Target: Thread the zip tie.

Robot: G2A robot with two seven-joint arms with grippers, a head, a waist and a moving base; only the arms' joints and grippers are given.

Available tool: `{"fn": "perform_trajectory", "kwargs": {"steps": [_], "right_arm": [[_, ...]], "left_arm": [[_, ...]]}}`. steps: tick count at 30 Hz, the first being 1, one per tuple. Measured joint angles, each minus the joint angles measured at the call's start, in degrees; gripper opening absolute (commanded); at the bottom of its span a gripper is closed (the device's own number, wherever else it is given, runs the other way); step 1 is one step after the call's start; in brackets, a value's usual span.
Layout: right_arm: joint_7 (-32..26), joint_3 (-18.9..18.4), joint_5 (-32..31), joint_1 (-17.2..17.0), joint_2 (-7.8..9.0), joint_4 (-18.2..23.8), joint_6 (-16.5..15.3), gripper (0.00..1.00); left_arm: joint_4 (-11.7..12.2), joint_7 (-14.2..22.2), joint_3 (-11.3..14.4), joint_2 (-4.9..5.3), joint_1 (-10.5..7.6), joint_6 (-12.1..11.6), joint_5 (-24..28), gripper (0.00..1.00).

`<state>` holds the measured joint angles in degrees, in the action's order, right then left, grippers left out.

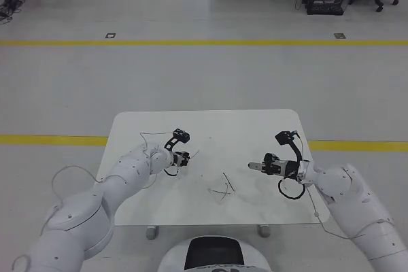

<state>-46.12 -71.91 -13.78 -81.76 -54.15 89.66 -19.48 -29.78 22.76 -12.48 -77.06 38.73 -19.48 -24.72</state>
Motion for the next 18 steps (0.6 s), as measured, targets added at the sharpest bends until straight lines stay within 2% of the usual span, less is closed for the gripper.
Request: {"fn": "perform_trajectory", "kwargs": {"steps": [4, 8, 11, 13, 18], "right_arm": [[0.0, 0.0, 0.0, 0.0, 0.00, 0.0, 0.0, 1.00], [0.0, 0.0, 0.0, 0.0, 0.00, 0.0, 0.0, 1.00], [0.0, 0.0, 0.0, 0.0, 0.00, 0.0, 0.0, 1.00], [0.0, 0.0, 0.0, 0.0, 0.00, 0.0, 0.0, 1.00], [0.0, 0.0, 0.0, 0.0, 0.00, 0.0, 0.0, 1.00]], "left_arm": [[-0.1, -0.4, -0.2, 0.20, 0.54, 0.0, 0.1, 0.00], [-0.9, 0.7, -0.9, 1.24, 0.73, 0.0, 1.4, 0.00], [-2.3, 1.0, -1.4, 2.46, 1.08, 0.0, 2.6, 0.00], [-4.1, 1.6, -1.8, 3.57, 1.41, 0.0, 4.1, 0.00], [-10.1, 4.5, -2.8, 6.95, 2.42, 0.0, 8.4, 0.00]]}}
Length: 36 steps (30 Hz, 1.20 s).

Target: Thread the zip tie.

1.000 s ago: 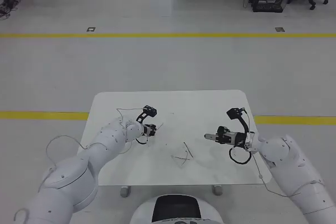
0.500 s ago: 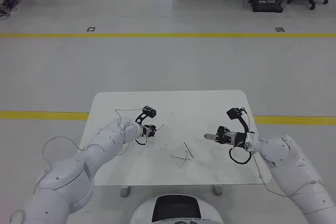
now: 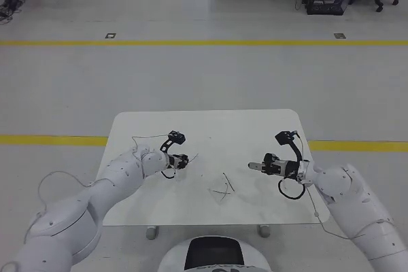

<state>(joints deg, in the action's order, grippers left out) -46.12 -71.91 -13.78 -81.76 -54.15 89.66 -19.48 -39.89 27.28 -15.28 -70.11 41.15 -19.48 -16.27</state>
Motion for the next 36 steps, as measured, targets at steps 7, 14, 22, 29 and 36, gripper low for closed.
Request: {"fn": "perform_trajectory", "kwargs": {"steps": [7, 14, 22, 29, 36], "right_arm": [[0.0, 0.0, 0.0, 0.0, 0.00, 0.0, 0.0, 1.00], [0.0, 0.0, 0.0, 0.0, 0.00, 0.0, 0.0, 1.00], [0.0, 0.0, 0.0, 0.0, 0.00, 0.0, 0.0, 1.00], [0.0, 0.0, 0.0, 0.0, 0.00, 0.0, 0.0, 1.00], [0.0, 0.0, 0.0, 0.0, 0.00, 0.0, 0.0, 1.00]], "left_arm": [[-5.2, 2.5, -0.7, 3.92, 1.23, 0.0, 3.6, 0.00], [-9.3, 5.2, -1.8, 6.42, 2.09, 0.0, 8.6, 0.00], [-12.1, 7.8, -3.3, 8.68, 3.24, 0.0, 13.0, 0.00], [-14.2, 10.2, -5.1, 9.87, 4.10, 0.0, 16.2, 0.00], [-15.9, 12.4, -7.1, 10.62, 5.08, 0.0, 17.9, 0.00]]}}
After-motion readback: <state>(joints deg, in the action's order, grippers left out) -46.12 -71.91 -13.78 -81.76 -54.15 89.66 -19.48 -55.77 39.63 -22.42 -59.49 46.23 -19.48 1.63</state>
